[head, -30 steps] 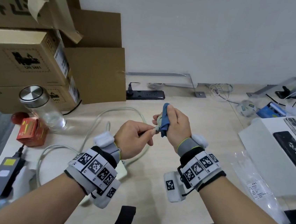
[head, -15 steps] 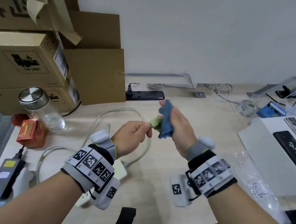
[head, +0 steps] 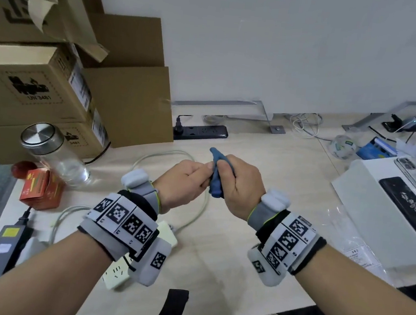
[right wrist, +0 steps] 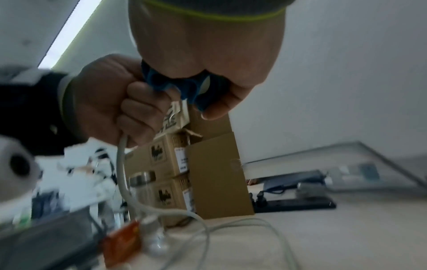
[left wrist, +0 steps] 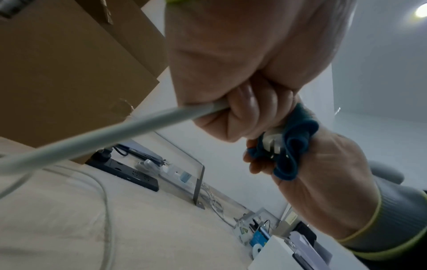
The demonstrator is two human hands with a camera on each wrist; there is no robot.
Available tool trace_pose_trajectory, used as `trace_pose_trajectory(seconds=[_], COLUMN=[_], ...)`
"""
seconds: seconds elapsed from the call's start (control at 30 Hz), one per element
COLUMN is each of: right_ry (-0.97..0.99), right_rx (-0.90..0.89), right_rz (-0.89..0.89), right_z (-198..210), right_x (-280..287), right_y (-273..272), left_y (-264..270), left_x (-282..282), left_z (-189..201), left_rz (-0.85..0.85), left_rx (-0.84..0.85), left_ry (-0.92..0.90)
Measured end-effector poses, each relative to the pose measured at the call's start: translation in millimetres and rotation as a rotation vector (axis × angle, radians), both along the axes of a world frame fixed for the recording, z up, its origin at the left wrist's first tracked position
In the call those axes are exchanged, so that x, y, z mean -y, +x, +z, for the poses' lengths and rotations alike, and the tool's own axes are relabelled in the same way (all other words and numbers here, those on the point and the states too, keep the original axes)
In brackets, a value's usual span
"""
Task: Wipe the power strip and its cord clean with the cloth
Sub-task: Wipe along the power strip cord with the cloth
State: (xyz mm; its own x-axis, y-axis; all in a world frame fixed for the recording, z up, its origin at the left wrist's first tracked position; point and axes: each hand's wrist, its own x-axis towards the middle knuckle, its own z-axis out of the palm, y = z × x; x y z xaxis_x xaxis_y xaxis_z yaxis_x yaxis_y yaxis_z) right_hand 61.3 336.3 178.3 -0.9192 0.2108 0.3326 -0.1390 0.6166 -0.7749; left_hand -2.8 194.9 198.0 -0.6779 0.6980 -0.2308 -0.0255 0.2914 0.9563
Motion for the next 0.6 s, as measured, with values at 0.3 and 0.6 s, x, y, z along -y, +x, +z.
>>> trace_pose_trajectory(seconds=[0.3,0.6], right_ry=[-0.449,-1.344], right_rx=[0.056,0.171], right_rz=[-0.273,-0.153], right_z=[-3,19], right_x=[9,-1], right_y=[-24,-25], left_y=[6,10], left_x=[-7,-8], left_z=[-4,-13], left_rz=[0.084,0.037], left_rx=[0.057,-0.081], left_ry=[0.126,0.112])
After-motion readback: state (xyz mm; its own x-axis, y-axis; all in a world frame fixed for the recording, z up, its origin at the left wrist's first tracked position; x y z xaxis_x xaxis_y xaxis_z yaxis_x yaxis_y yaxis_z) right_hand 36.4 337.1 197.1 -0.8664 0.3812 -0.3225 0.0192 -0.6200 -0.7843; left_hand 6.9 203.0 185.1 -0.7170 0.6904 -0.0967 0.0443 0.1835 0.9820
